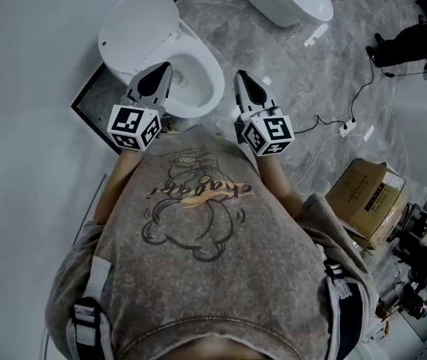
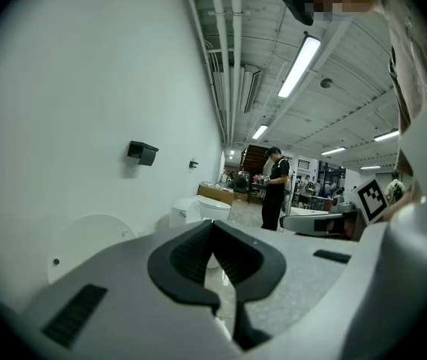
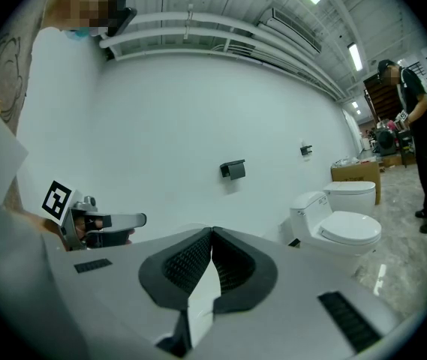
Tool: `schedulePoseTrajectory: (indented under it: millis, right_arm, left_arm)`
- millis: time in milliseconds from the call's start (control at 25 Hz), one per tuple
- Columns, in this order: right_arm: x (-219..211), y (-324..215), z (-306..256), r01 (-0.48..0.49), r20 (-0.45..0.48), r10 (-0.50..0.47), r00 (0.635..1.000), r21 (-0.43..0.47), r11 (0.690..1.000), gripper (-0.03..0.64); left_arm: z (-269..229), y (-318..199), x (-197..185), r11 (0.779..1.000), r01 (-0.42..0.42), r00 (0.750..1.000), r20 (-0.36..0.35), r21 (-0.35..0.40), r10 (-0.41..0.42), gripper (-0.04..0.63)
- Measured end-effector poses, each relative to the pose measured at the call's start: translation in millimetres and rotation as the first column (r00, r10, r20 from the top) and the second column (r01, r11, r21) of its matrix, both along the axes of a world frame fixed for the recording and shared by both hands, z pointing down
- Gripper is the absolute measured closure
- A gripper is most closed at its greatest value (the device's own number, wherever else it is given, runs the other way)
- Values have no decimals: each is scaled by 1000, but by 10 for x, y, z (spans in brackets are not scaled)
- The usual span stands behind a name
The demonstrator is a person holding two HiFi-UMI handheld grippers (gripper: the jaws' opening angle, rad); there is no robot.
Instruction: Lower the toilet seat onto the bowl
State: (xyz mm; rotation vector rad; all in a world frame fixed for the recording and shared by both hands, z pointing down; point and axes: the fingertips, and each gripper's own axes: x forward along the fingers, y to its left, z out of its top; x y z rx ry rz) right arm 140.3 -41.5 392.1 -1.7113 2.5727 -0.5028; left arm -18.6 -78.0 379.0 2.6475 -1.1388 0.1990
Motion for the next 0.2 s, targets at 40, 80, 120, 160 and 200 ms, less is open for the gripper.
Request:
schedulePoseTrajectory:
  millis: [40, 80, 120, 160, 200]
  right_arm:
    - [-3, 4, 1, 2, -1, -2, 1000, -1, 1000, 589]
    - [-10, 6, 7, 4, -2, -4, 1000, -2, 1000, 590]
    - [-19, 6, 15, 7, -4, -7, 1000, -2, 1000, 591]
    - [-30, 4, 23, 9, -5, -9, 1000, -2, 1000, 591]
    - [-40, 2, 31, 11, -7, -11, 1000, -2, 1000, 589]
  left_arm:
    - [1, 6, 3, 1000, -3, 1000, -1, 1, 3, 584]
    - [9, 8, -2, 1000, -4, 1000, -1, 1, 4, 584]
    - [20, 6, -11, 1000, -3, 1000, -1, 1, 3, 584]
    - [33, 2, -23, 1000, -1, 1000, -2, 0, 1, 584]
    - [45, -1, -35, 1000, 1, 1000, -3, -1, -1, 584]
